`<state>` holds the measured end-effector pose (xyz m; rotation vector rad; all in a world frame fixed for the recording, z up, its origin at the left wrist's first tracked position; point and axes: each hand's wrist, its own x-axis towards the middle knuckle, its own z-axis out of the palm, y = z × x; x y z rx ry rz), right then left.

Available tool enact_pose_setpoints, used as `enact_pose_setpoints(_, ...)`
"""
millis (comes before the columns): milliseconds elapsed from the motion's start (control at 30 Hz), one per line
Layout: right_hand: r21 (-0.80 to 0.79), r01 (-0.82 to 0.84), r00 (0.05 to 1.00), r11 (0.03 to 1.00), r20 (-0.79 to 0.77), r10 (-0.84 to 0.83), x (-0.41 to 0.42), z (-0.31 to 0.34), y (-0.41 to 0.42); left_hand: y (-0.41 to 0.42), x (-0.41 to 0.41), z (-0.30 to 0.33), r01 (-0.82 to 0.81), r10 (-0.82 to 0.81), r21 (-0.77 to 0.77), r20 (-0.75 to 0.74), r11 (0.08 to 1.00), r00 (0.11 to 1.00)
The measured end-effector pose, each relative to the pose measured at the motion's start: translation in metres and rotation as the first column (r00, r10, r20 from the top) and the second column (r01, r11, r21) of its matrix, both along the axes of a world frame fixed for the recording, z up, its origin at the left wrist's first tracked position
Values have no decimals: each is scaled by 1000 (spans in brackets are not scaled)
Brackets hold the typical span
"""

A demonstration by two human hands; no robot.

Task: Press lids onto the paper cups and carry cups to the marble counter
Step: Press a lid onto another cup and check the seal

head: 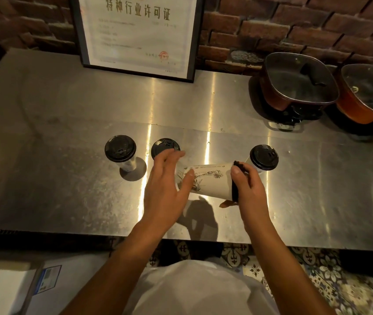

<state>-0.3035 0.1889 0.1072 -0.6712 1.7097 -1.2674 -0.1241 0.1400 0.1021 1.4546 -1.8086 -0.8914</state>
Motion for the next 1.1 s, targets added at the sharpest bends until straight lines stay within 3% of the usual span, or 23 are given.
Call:
enact_pose_setpoints(100,20,-14,1000,1000,-16,14,3,-2,-2,5,-8,3,177,-176,25,-60,984,983)
enact_pose_setpoints(200,21,-38,989,999,142,35,7,-3,-1,7,-20,5,269,-268,54,-33,962,963)
enact_pose_setpoints(333,23,-16,901,1000,434,5,10,-4,7,5,-26,5,274,-264,77,-122,959,957)
enact_pose_setpoints(433,-58,-40,865,998,498,64,10,-6,14,6,-28,7,232,-188,177,-232,956,954)
enact_pose_setpoints(567,-72,-61,933,996,350,83,8,-6,15,5,-28,-2,245,-139,288,-343,926,929)
enact_pose_setpoints(767,-52,-62,990,997,127,69,-3,-11,10,-6,-23,-20,310,-225,299,-286,902,931)
enact_pose_setpoints(1100,5,-195,980,981,40,194,-23,-43,-44,-33,-46,-42,204,-123,360,-234,910,964)
